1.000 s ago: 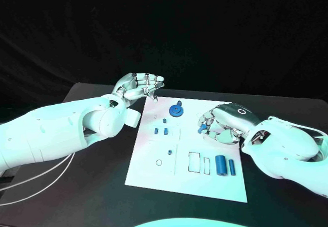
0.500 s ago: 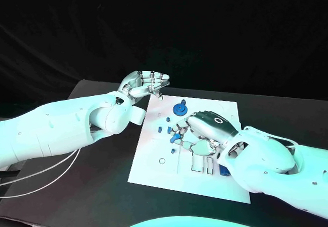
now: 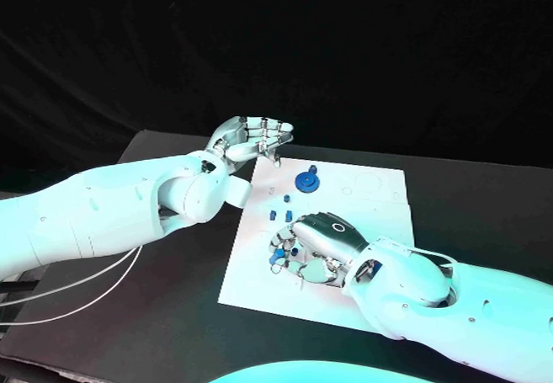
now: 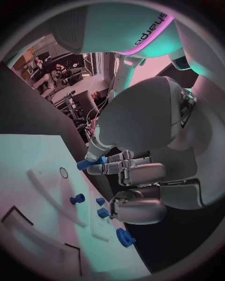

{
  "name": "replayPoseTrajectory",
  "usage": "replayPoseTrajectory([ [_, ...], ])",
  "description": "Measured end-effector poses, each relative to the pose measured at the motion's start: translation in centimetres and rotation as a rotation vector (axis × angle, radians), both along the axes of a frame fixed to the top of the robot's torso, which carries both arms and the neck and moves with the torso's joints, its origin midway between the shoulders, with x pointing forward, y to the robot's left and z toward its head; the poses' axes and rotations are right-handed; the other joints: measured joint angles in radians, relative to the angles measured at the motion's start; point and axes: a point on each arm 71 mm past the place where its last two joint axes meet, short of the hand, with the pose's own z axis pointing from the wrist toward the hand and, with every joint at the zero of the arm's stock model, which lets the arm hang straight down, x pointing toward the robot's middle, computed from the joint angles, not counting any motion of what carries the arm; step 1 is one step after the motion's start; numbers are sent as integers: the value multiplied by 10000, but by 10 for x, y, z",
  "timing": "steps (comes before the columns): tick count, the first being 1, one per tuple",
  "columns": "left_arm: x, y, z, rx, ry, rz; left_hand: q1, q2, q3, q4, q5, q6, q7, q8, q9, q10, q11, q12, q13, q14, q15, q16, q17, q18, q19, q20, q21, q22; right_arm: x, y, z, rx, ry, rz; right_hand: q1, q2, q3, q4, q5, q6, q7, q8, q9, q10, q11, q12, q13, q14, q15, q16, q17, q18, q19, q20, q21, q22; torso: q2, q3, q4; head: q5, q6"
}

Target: Assemble the parts on the task board

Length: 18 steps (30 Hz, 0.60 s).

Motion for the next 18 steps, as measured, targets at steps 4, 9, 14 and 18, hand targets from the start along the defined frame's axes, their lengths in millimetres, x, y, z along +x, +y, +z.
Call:
replayPoseTrajectory([
  [4, 0, 0, 0, -4, 4, -9, 0, 0, 0, 0, 0, 0, 0, 0, 0, 0, 0, 0, 0, 0, 0, 0, -12, 0, 0, 0, 0, 0, 1, 1, -5, -164, 24, 25, -42, -43, 0, 0, 4, -20, -10, 0, 0, 8, 9, 0, 2, 0, 0, 0, 0, 0, 0, 0, -40, -1, 0, 6, 3, 13, -34],
  [9, 0, 0, 0, -3, 6, -7, 0, 0, 0, 0, 0, 0, 0, 0, 0, 0, 0, 0, 0, 0, 0, 0, -11, 0, 0, 0, 0, 0, 2, 1, -9, -387, 16, 28, -42, -43, -1, 0, 40, -26, -5, 1, 1, 9, 9, 0, 2, 0, 0, 0, -1, 0, 0, 0, -63, -1, -1, 11, 4, 15, -59],
  [14, 0, 0, 0, -5, 9, -11, 0, 0, 0, 0, 0, 0, 0, 0, 0, 0, 0, 0, 0, 0, 0, 0, -11, 0, 0, 0, 0, 1, 1, 3, -11, -577, 20, 92, -41, -43, -1, 0, 41, -34, -2, 1, 2, 9, 9, 0, 1, 0, 0, 0, -1, 0, 0, 0, -64, -2, -4, 11, 0, 22, -73],
  [18, 0, 0, 0, -9, 13, -17, 0, 0, 0, 0, 0, 0, 0, 0, 0, 0, 0, 0, 0, 0, 0, 0, -11, 1, 0, 0, 0, 1, 1, 3, -13, -721, 44, 131, -41, -44, -1, 0, 40, -62, -3, 38, 3, 9, 9, 0, 1, 0, 0, 0, -1, 0, 0, 0, -63, -2, -4, 11, 0, 29, -79],
])
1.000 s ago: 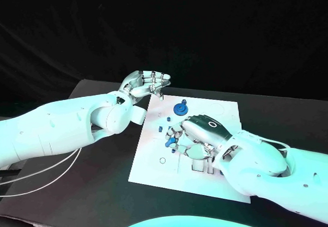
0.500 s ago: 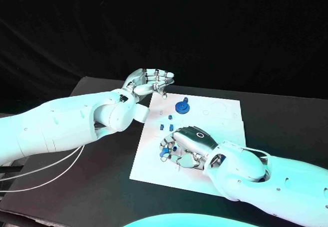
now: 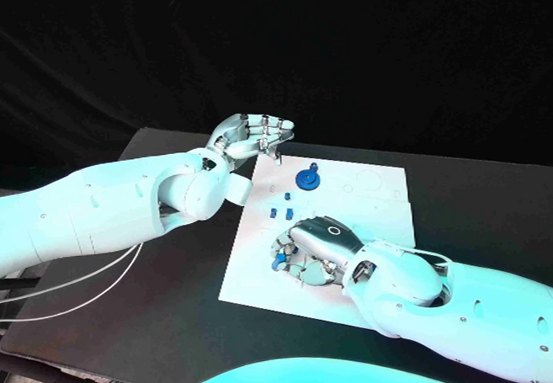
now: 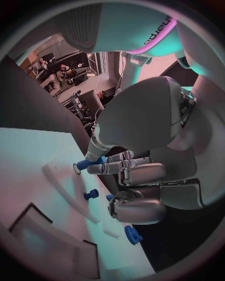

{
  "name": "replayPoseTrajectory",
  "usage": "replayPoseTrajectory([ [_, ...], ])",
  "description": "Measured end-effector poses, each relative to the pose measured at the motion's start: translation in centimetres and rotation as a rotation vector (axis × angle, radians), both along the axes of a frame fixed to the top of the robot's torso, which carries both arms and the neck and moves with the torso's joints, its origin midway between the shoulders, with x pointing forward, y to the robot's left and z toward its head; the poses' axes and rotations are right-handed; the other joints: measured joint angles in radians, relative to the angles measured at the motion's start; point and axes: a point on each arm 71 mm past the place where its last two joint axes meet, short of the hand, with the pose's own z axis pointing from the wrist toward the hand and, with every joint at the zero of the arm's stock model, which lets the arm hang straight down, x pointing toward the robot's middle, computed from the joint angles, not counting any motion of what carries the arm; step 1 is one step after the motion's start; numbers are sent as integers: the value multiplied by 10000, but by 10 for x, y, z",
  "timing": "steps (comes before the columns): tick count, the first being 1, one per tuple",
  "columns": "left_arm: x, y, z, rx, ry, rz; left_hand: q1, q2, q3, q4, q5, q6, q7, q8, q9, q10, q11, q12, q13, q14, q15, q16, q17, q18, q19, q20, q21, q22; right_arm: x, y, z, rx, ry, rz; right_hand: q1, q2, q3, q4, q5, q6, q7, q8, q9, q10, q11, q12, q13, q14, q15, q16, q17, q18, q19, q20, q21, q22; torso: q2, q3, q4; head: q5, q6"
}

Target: Assemble the parts on the task board

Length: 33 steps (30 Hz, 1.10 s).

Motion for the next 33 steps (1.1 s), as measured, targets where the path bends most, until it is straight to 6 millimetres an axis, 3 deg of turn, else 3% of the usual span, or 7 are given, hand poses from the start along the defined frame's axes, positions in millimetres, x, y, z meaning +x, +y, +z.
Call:
replayPoseTrajectory([
  [20, 0, 1, 0, 0, 15, -4, 0, 0, 0, 0, 0, 0, 0, 0, 0, -37, 37, 39, 0, 0, 0, 0, -8, 0, 0, 0, -39, 1, 2, 3, -7, -369, -142, -46, -21, -27, 45, -45, 25, 20, 24, 41, 2, 5, 6, -4, 2, 0, 0, 0, -1, 0, 0, 0, 0, 7, -3, -6, 7, 21, -21],
  [25, 0, 1, 0, 0, 21, -5, 0, 0, 0, 0, 0, 0, 0, 0, 0, -37, 37, 39, 0, 0, 0, 0, -8, 0, 0, 0, -39, 1, 1, 6, -7, -417, -172, 28, -126, -133, 58, -59, 61, 26, 17, 40, 5, 7, 7, -38, 17, 0, 1, 0, -1, 0, -1, 0, 0, 6, -3, -7, 7, 21, -30],
  [28, 0, 1, 0, -1, 23, -8, 0, 0, 0, 0, 0, 0, 0, 0, 0, -37, 37, 38, 0, 0, 0, 0, -8, -1, 0, 0, -39, 1, 0, 8, -7, -469, -166, 105, -318, -324, 59, -59, 52, 18, 25, 41, 233, 19, 20, -104, 32, 0, 0, 0, 6, 0, -1, 0, 0, 6, -3, -7, 7, 20, -31],
  [33, 0, 1, 0, 0, 26, -8, 0, 0, 0, 0, 0, 0, 0, 0, 0, -37, 37, 38, 0, 0, 0, 0, -8, -1, 0, 0, -39, -7, -1, 9, -8, -559, -158, 163, -555, -553, -15, 15, 293, -284, 205, -90, 187, -15, 60, -182, 40, 0, 0, 0, 7, 0, 0, 1, 0, 5, -4, -7, 7, 20, -35],
])
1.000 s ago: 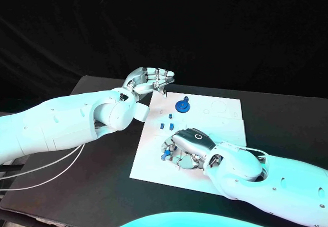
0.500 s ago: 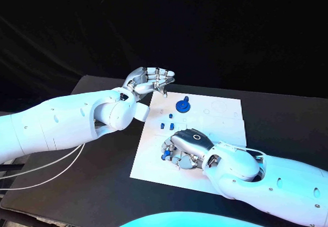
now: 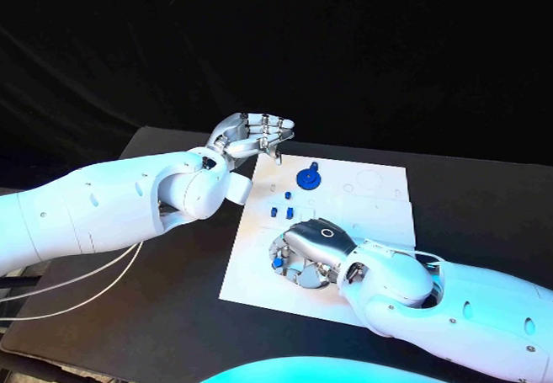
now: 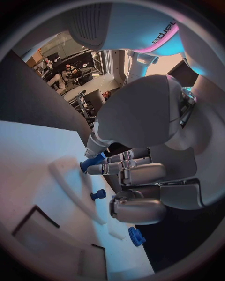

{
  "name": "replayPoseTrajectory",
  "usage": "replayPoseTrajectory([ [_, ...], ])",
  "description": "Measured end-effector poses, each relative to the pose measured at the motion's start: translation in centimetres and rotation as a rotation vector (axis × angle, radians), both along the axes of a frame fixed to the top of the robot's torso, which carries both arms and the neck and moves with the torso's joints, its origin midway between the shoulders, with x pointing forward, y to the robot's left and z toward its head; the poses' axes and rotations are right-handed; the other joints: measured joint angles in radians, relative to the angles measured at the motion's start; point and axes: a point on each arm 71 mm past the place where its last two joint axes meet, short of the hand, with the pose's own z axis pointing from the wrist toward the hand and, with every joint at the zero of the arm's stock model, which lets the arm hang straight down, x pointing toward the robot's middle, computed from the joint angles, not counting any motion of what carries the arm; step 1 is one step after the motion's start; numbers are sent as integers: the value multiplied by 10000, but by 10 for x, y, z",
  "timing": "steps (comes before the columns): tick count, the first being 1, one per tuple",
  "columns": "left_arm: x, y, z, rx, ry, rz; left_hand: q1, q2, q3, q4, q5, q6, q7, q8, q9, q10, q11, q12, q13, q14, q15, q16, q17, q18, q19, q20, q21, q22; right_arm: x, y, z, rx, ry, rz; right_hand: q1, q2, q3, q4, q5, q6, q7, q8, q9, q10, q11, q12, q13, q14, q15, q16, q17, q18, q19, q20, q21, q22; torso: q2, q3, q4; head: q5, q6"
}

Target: Assemble the parts on the task board

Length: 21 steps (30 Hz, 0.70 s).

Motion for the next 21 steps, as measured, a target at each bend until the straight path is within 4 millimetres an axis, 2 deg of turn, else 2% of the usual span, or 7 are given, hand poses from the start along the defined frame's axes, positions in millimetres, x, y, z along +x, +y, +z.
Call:
replayPoseTrajectory([
  [9, 0, 0, 0, 3, 6, 3, 0, 0, 0, 0, 0, 0, 0, 0, 0, 0, 0, 0, 0, 0, 0, 0, 1, 0, 0, 0, 0, 0, 0, -1, -2, -61, 29, -15, -141, -141, -5, 5, 39, -450, 64, -293, -139, -77, 67, -19, 37, 0, 0, 0, -1, 0, -39, 38, -41, -1, -4, 5, 0, 7, -3],
  [12, 0, 1, 0, 5, 10, 6, 0, 0, 0, 0, 0, 0, 0, 0, 0, 0, 0, 0, 0, 0, 0, 0, 1, 1, 0, 0, 0, 0, 0, -2, -2, -39, 15, -44, -258, -258, -56, 56, 39, -982, 72, -596, -250, -130, 118, -53, 58, 0, 0, 0, -2, -1, -39, 38, -110, -2, -3, 7, -1, 8, -1],
  [15, 0, 1, 0, 6, 13, 8, 0, 0, 0, 0, 0, 0, 0, 0, 0, 0, 0, 0, 0, 0, 0, 0, 1, 1, 0, 0, 0, 0, 0, -3, -1, 25, -10, -70, -302, -302, -84, 28, 39, -1363, 72, -798, -326, -185, 63, -53, 90, 0, 0, 0, -2, 0, -39, 38, -116, -2, -2, 9, -2, 8, 11],
  [19, 0, 1, 0, 9, 17, 12, 0, 0, 0, 0, 0, 0, 0, 0, 0, 0, 0, 0, 0, 0, 0, 0, 1, 1, 0, 0, 0, 1, -3, -5, 1, 244, -68, -108, -351, -351, -203, 17, -26, -1848, -28, -1028, -396, -222, 27, -53, 180, 0, 0, 0, -3, 0, -39, 38, -115, -3, 3, 12, -2, 4, 30],
  [21, 0, 1, 0, 12, 20, 17, 0, 0, 0, 0, 0, 0, 0, 0, 0, 0, 0, 0, 0, 0, 0, 0, 1, 1, 0, 0, 0, 1, -5, -7, 4, 422, -116, -146, -353, -353, -250, 49, -26, -1916, -91, -1040, -402, -220, 25, -48, 218, 0, 0, 0, -3, 0, -38, 38, -115, -3, 5, 13, -2, -6, 37],
])
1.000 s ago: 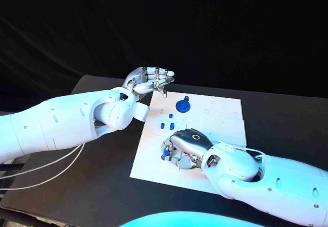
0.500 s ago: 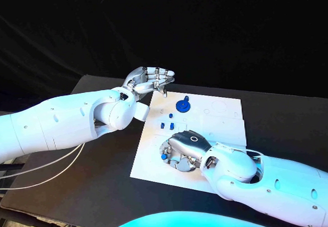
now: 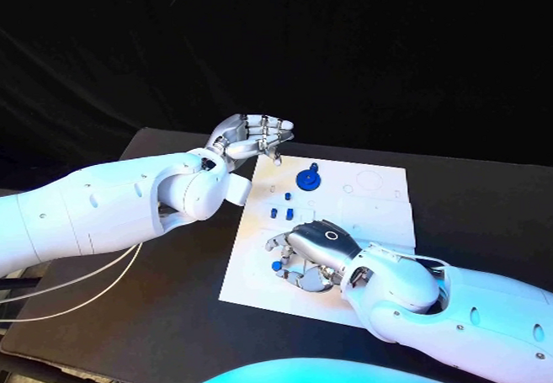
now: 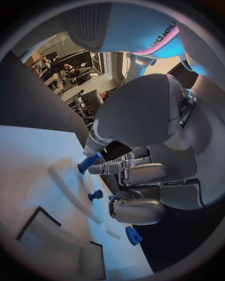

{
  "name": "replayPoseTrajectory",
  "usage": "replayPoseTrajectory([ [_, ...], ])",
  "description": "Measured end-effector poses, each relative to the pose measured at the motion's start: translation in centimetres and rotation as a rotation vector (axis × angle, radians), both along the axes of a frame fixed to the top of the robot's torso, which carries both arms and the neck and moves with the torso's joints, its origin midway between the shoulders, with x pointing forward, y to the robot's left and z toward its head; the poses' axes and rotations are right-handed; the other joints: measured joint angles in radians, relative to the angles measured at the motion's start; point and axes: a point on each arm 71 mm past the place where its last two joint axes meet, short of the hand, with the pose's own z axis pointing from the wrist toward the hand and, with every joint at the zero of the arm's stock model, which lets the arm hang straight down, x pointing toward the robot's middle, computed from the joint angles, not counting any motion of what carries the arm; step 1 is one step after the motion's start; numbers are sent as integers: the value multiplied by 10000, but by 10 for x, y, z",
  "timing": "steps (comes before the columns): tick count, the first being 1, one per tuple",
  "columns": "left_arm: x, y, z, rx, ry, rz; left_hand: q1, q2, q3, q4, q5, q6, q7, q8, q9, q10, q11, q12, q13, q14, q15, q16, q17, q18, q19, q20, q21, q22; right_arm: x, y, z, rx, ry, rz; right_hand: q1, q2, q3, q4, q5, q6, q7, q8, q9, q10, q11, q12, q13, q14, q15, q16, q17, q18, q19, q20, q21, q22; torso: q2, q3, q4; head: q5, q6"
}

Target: Assemble the parts on the task board

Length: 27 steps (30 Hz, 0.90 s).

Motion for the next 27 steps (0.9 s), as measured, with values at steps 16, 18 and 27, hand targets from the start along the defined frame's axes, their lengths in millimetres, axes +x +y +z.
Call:
replayPoseTrajectory([
  [16, 0, 4, -1, 38, 30, 63, 0, 0, 0, 0, 0, 0, 0, 0, -9, 0, 0, 0, 0, -35, -35, 0, -18, 0, 0, 0, 0, 1, 17, -99, 52, 1190, 487, -1950, -2, 55, -573, -229, 498, 1373, -43, 1035, 528, 1332, -303, 3289, 2799, -22, -111, 77, -2, -1, 121, -139, 246, -2, -37, -13, -33, -421, 193],
  [18, 0, 5, -1, 52, 41, 78, 0, 0, 0, 0, 0, 0, 0, 0, -9, 0, 0, 0, 0, -35, -35, 0, -18, -1, 0, 0, 0, 1, 19, -119, 57, 1321, 947, -2464, -263, 127, -931, -111, 664, 1340, -76, 1308, 746, 1519, -390, 6504, 5958, -1, -184, 157, -2, -1, 111, -222, 458, -2, -54, -13, -49, -521, 213],
  [27, 0, 5, -3, 68, 66, 70, 0, 0, 0, 0, 0, 0, 0, 0, -9, 0, 0, 41, 0, -35, -35, 0, -18, -1, 0, 0, 0, -3, 12, -189, 49, 1116, 2558, -4499, -790, 374, -1770, 728, 604, 1160, -187, 2170, 1520, 2521, -410, 12659, 10805, -1, -183, 387, -3, -164, 111, -222, 1020, -3, -130, -10, -158, -1094, 222],
])
